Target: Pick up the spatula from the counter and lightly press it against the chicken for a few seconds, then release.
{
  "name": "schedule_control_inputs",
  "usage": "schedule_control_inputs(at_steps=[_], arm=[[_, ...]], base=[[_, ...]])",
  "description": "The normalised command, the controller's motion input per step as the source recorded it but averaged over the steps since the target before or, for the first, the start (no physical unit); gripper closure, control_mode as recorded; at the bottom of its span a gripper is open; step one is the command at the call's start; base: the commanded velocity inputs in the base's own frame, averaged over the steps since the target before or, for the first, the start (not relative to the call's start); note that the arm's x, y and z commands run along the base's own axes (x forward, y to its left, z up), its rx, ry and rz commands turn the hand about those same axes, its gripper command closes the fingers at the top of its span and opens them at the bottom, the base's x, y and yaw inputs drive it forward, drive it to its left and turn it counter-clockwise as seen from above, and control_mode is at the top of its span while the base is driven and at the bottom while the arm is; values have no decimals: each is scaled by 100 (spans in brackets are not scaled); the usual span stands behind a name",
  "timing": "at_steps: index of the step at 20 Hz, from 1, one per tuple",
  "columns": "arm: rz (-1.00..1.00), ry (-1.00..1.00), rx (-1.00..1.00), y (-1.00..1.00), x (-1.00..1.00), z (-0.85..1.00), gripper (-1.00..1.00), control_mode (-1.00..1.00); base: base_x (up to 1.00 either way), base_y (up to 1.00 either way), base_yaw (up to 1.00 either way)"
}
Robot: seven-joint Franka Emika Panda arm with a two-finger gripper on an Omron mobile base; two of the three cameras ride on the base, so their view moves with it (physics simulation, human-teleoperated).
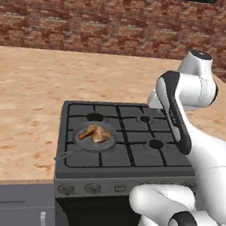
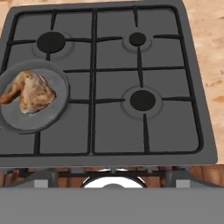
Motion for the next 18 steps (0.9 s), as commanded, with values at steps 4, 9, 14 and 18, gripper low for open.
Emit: schedule_control_inputs(at_steps=[4,9,14,18], arm=[[-9,-4,2,-30,-30,0,-100,-100],[-9,-5,2,-28,-23,0,-100,-100],[-8,-6,0,-27,-21,0,-100,-100],[-2,-6,0,-27,-19,0,-100,-100]], base=[[0,0,0],[0,0,0],[0,0,0],[0,0,0]])
